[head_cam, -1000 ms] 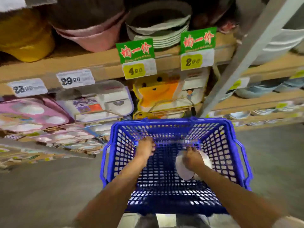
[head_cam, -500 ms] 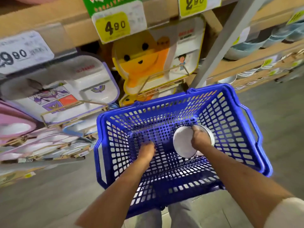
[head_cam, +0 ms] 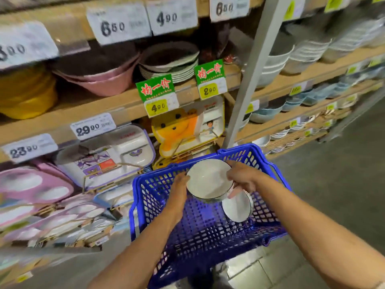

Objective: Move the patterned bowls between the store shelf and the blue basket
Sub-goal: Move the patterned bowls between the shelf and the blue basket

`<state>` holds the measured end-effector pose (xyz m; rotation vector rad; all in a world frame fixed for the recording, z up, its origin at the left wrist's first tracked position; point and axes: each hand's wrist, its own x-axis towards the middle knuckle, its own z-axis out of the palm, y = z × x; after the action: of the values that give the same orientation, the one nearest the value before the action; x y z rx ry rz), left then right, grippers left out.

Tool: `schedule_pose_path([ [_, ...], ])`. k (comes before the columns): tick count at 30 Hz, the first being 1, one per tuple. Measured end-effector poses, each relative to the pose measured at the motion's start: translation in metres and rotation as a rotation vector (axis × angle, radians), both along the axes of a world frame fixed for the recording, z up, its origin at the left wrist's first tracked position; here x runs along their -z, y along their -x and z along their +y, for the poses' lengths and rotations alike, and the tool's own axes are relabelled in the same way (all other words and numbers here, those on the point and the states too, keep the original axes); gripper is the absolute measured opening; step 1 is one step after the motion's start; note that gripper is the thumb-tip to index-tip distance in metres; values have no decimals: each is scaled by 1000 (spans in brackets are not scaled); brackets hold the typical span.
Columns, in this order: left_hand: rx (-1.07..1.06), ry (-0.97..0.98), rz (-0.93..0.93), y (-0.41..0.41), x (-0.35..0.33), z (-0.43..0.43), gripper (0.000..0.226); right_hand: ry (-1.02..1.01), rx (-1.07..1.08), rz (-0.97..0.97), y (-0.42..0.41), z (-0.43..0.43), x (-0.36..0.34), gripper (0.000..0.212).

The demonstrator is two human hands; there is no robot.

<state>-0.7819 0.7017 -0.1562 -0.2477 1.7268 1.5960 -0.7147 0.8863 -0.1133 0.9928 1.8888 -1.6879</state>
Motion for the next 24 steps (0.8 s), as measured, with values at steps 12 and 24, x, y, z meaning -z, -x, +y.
schedule_pose_path([
  [12, -144, -362, 79, -25, -150, 32, 30, -11, 264, 342, -51, -9, -129, 43],
  [24, 50, -498, 53, -115, -246, 130, 19, -122, 925, 879, -147, 28, -190, 35],
])
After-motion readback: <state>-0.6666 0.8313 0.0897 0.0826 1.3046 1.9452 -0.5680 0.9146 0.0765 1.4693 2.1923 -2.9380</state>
